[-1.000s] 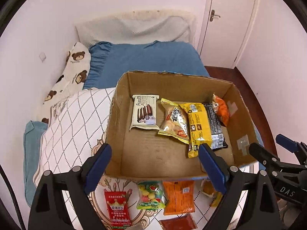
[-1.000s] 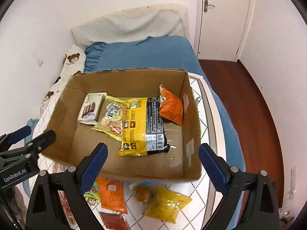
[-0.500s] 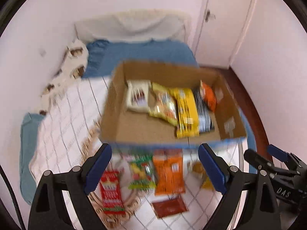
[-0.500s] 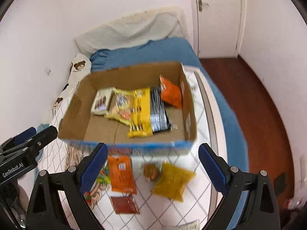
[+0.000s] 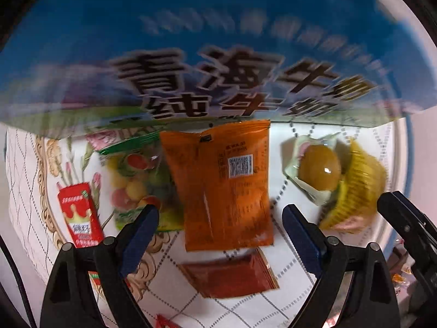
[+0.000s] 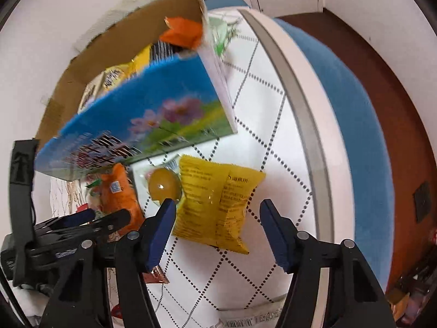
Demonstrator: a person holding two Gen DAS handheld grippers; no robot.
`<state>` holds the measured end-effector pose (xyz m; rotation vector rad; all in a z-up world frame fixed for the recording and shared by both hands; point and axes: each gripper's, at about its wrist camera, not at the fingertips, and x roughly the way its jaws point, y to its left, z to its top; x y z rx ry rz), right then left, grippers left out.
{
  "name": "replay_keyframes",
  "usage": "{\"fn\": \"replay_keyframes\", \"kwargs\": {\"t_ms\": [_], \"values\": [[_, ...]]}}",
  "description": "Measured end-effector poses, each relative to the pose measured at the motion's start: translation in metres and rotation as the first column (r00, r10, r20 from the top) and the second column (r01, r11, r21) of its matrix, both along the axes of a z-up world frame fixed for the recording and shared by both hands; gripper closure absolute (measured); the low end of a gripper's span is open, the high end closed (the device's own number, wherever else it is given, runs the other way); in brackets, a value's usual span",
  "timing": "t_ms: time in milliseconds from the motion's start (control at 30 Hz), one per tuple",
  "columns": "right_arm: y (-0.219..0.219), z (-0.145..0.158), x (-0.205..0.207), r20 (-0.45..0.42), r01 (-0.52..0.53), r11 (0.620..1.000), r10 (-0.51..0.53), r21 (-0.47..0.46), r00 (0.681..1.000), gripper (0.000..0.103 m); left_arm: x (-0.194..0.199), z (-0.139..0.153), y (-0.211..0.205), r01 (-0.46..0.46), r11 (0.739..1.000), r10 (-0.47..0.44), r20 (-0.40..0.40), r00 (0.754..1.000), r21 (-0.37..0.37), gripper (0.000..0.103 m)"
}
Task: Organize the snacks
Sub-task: 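Grasp the orange snack bag with left tool while right tool grasps yellow chip bag, then drop both bags into the cardboard box and open both tools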
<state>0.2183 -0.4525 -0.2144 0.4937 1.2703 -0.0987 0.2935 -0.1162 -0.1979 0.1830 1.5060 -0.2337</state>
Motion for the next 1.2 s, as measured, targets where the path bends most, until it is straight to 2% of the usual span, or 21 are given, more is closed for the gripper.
{"fn": "replay_keyframes", "kwargs": {"t_ms": [33,100,133,167,200,267,367,533,667,1000,1033,1067,1200], "values": [[0.001,-0.006,0.001,-0.005,0.003,1.000,-0.003,0.017,1.000,0.036,0.001,-0.003,-0.002,0.000,1.000,0.000,0.013,1.000,0.014,0.012],[0.006,-0.018,0.007,-0.021,0.001,0.999,0.000,0.041,1.000,0.036,0.000,-0.004,-0.007,0.015,1.000,-0.016,0.039,0.999,0.026,0.021],[0.009,-0.021,0.010,-0.028,-0.005,0.999,0.006,0.036,1.000,0.036,-0.001,-0.004,-0.010,0.026,0.999,-0.027,0.045,0.999,0.025,0.037],[0.012,-0.026,0.014,-0.040,-0.014,1.000,0.015,0.020,0.999,0.036,-0.002,-0.007,-0.013,0.031,0.999,-0.031,0.033,0.999,0.023,0.042],[0.015,-0.032,0.018,-0.052,-0.021,1.000,0.021,0.008,0.998,0.037,-0.004,-0.009,-0.014,0.034,0.999,-0.035,0.023,0.999,0.027,0.042],[0.019,-0.037,0.023,-0.059,-0.034,0.999,0.034,0.001,0.998,0.044,-0.010,-0.009,-0.014,0.042,0.999,-0.043,0.027,0.999,0.031,0.043],[0.029,-0.035,0.024,-0.063,-0.103,0.993,0.100,-0.048,0.993,0.048,-0.026,-0.010,-0.007,0.026,1.000,-0.026,-0.003,1.000,0.011,0.044],[0.044,-0.032,0.001,-0.118,-0.222,0.973,0.214,-0.056,0.970,0.049,-0.050,-0.017,0.007,-0.022,0.999,0.018,-0.093,0.995,-0.049,0.044],[0.048,-0.044,-0.016,-0.156,-0.252,0.967,0.242,-0.049,0.958,0.048,-0.052,-0.037,0.004,-0.044,0.997,0.035,-0.144,0.989,-0.059,0.043],[0.057,-0.064,-0.010,-0.166,-0.229,0.972,0.219,-0.042,0.961,0.042,-0.052,-0.051,0.001,-0.067,0.995,0.056,-0.150,0.987,-0.071,0.042],[0.055,-0.064,-0.010,-0.162,-0.224,0.974,0.216,-0.039,0.963,0.043,-0.054,-0.049,0.000,-0.069,0.995,0.059,-0.141,0.988,-0.071,0.043],[0.054,-0.063,-0.011,-0.157,-0.225,0.974,0.217,-0.038,0.964,0.043,-0.052,-0.046,0.017,-0.069,0.995,0.060,-0.131,0.990,-0.071,0.046],[0.051,-0.050,-0.017,-0.123,-0.233,0.972,0.226,-0.043,0.966,0.050,-0.061,-0.024,0.023,-0.042,0.996,0.036,-0.082,0.996,-0.074,0.049]]}}
